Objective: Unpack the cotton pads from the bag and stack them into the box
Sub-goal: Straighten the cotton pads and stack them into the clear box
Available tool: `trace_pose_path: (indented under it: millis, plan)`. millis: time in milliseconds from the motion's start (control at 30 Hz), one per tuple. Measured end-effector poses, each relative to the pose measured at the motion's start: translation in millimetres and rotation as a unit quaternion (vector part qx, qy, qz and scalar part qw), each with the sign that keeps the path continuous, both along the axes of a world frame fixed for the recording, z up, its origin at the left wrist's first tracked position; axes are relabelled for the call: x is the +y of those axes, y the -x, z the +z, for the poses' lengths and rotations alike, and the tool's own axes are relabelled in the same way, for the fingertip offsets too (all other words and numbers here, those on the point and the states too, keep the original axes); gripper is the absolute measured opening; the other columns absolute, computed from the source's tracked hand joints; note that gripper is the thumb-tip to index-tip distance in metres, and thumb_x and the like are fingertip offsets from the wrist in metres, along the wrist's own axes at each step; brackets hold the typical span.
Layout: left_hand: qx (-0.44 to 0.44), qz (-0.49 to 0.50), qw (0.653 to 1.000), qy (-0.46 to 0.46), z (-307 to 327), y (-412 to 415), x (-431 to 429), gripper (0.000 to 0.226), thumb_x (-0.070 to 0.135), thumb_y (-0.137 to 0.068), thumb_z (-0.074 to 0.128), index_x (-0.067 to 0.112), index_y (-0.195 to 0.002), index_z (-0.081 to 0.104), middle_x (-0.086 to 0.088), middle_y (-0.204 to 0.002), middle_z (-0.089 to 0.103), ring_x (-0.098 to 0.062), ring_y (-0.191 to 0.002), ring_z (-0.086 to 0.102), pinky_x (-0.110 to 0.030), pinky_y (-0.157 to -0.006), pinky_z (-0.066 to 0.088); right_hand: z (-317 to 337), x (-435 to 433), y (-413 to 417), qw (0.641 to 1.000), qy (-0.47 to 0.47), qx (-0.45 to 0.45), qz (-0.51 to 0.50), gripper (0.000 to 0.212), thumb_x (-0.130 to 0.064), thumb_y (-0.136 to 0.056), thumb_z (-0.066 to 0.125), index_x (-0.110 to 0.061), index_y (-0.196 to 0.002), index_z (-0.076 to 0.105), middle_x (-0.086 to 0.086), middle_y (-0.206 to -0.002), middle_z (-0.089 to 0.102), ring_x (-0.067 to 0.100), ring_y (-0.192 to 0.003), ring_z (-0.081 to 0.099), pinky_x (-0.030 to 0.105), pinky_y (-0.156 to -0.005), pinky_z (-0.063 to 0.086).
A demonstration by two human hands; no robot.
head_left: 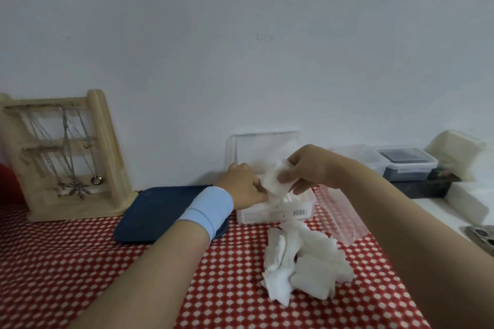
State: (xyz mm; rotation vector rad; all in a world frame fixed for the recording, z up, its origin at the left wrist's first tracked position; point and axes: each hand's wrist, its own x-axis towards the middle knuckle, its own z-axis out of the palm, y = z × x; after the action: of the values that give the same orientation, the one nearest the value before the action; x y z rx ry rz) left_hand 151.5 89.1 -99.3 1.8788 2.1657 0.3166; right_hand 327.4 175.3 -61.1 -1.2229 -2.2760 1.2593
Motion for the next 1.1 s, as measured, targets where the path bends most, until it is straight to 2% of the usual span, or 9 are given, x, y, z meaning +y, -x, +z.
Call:
trace_pose_path:
  millis: [133, 200, 400, 567, 667, 800, 867, 933, 1100]
  plan:
    - [0.019, 0.011, 1.000, 0.013, 1.9, 2.6, -0.9, 0.020, 0.028, -0.090, 0.061, 0.023, -0.105, 0.073, -0.002, -0.130, 0.044, -0.023, -0.133, 0.034, -0.034, -0.104, 0.039, -8.6, -3.1, 11.9, 0.997, -0.030, -0.068, 0.021, 0.016, -0.016, -0.087, 0.076, -0.005, -0.099, 0.074, 0.012, -0.092, 0.078, 0.021, -0.082, 0.077, 0.031, -0.073, 0.063]
    - [0.006, 0.006, 1.000, 0.018, 4.1, 4.5, -3.8, 0.030, 0.026, -0.090, 0.063, 0.030, -0.118, 0.071, -0.001, -0.136, 0.042, -0.023, -0.137, 0.033, -0.034, -0.106, 0.037, -11.0, -4.0, 17.5, 0.986, -0.084, -0.140, 0.025, 0.014, -0.018, -0.090, 0.072, -0.006, -0.097, 0.069, 0.011, -0.092, 0.077, 0.019, -0.080, 0.077, 0.032, -0.072, 0.062]
    - [-0.003, 0.008, 1.000, -0.011, -0.7, 4.5, -7.8, 0.034, 0.033, -0.092, 0.065, 0.031, -0.125, 0.070, -0.001, -0.140, 0.041, -0.024, -0.139, 0.033, -0.037, -0.110, 0.036, 1.9, -17.3, 24.0, 0.911, -0.250, -0.328, 0.029, 0.025, -0.018, -0.086, 0.074, -0.011, -0.073, 0.054, 0.001, -0.062, 0.065, 0.018, -0.075, 0.075, 0.028, -0.067, 0.055]
    - [-0.036, 0.012, 0.999, -0.022, -4.4, 4.6, -10.9, 0.031, 0.034, -0.093, 0.064, 0.031, -0.123, 0.070, -0.002, -0.139, 0.042, -0.025, -0.140, 0.033, -0.040, -0.115, 0.035, -6.0, -31.9, 46.0, 0.840, -0.329, -0.432, 0.001, 0.024, -0.019, -0.081, 0.072, -0.017, -0.075, 0.049, -0.003, -0.073, 0.057, 0.018, -0.072, 0.061, 0.028, -0.068, 0.050]
    - [-0.064, 0.015, 0.997, -0.031, -6.8, 4.2, -13.2, 0.030, 0.031, -0.094, 0.062, 0.033, -0.123, 0.071, -0.001, -0.138, 0.042, -0.024, -0.140, 0.032, -0.039, -0.115, 0.032, -19.1, -33.5, 58.6, 0.861, -0.288, -0.417, -0.030, 0.016, -0.023, -0.088, 0.063, -0.016, -0.080, 0.051, -0.003, -0.076, 0.056, 0.016, -0.073, 0.058, 0.027, -0.072, 0.051]
    - [-0.081, 0.012, 0.996, -0.045, -10.2, 5.9, -15.9, 0.031, 0.030, -0.096, 0.061, 0.031, -0.126, 0.069, -0.001, -0.138, 0.044, -0.023, -0.140, 0.031, -0.036, -0.114, 0.031, -10.6, -37.3, 52.6, 0.941, -0.093, -0.324, -0.009, 0.048, -0.058, -0.096, 0.052, -0.011, -0.096, 0.061, 0.003, -0.087, 0.066, 0.021, -0.083, 0.063, 0.030, -0.068, 0.046]
    - [-0.083, 0.008, 0.995, -0.049, -13.2, 6.3, -18.3, 0.035, 0.029, -0.095, 0.060, 0.031, -0.129, 0.067, 0.000, -0.140, 0.043, -0.023, -0.140, 0.031, -0.037, -0.115, 0.030, 0.3, -38.9, 42.4, 0.957, -0.017, -0.288, -0.021, 0.051, -0.050, -0.104, 0.041, -0.006, -0.118, 0.061, 0.010, -0.109, 0.071, 0.027, -0.099, 0.065, 0.034, -0.078, 0.045]
    - [-0.082, 0.006, 0.995, -0.049, -16.3, 5.2, -20.8, 0.037, 0.032, -0.095, 0.059, 0.032, -0.132, 0.063, 0.002, -0.142, 0.042, -0.022, -0.141, 0.029, -0.038, -0.118, 0.029, 2.8, -43.4, 40.9, 0.961, 0.000, -0.275, -0.026, 0.043, -0.033, -0.105, 0.038, -0.003, -0.127, 0.059, 0.011, -0.117, 0.070, 0.025, -0.100, 0.063, 0.035, -0.085, 0.044]
    - [-0.079, -0.002, 0.996, -0.048, -16.9, 4.7, -25.0, 0.047, 0.031, -0.101, 0.051, 0.028, -0.148, 0.047, 0.001, -0.153, 0.039, -0.022, -0.146, 0.028, -0.038, -0.118, 0.028, 2.0, -50.3, 49.3, 0.960, -0.021, -0.281, 0.002, 0.027, -0.017, -0.101, 0.037, -0.013, -0.095, 0.064, 0.003, -0.084, 0.060, 0.019, -0.077, 0.054, 0.026, -0.062, 0.039]
